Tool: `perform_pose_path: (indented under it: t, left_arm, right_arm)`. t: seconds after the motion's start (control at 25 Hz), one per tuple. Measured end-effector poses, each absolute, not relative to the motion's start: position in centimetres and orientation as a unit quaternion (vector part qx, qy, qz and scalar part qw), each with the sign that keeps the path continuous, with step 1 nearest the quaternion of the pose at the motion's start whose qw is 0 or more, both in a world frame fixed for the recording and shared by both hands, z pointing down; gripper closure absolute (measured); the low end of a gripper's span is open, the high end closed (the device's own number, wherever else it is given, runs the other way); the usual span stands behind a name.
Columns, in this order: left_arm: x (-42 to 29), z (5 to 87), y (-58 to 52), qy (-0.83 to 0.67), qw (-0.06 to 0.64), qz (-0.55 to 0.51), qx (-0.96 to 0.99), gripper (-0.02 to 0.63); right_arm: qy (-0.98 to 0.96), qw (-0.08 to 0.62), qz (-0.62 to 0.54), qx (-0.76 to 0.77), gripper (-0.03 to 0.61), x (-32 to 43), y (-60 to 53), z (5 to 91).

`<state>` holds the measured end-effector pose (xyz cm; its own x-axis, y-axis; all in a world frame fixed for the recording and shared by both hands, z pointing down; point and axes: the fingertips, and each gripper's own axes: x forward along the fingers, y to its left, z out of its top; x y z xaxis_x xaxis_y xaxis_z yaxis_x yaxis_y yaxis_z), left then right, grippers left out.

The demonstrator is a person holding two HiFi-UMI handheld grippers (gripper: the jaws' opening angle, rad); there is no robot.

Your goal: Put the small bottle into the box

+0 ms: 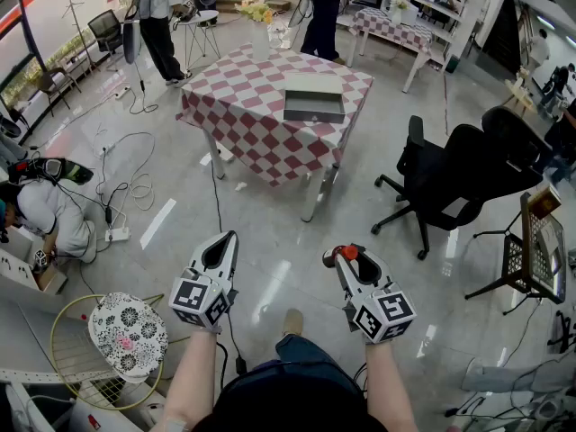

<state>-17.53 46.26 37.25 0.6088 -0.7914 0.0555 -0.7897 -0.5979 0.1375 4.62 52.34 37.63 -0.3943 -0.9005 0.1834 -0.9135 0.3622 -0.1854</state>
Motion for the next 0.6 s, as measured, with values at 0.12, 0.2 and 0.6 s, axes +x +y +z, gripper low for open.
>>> perform_pose_path:
  t: [0.12, 0.2, 0.6]
  left_arm:
    - [-16.4, 37.6, 43.6, -0.441, 0.069, -0.009, 0.895, 0.604]
    - [-16.0, 37.9, 42.2, -0.443, 0.068, -0.007, 0.894, 0.604]
    - [-14.3, 38.1, 36.4, -0.452, 0.071, 0.002, 0.889, 0.604]
  right_arm:
    - [-0.825, 0.024, 0.126, 0.55, 0.431, 5.5, 49.6, 37.6]
    - [-0.825, 0.025, 0.127, 0.549, 0.431, 5.9, 48.2, 37.7]
    - [-0.828, 0.026, 0.138, 0.544, 0.431, 7.8, 41.6, 38.7]
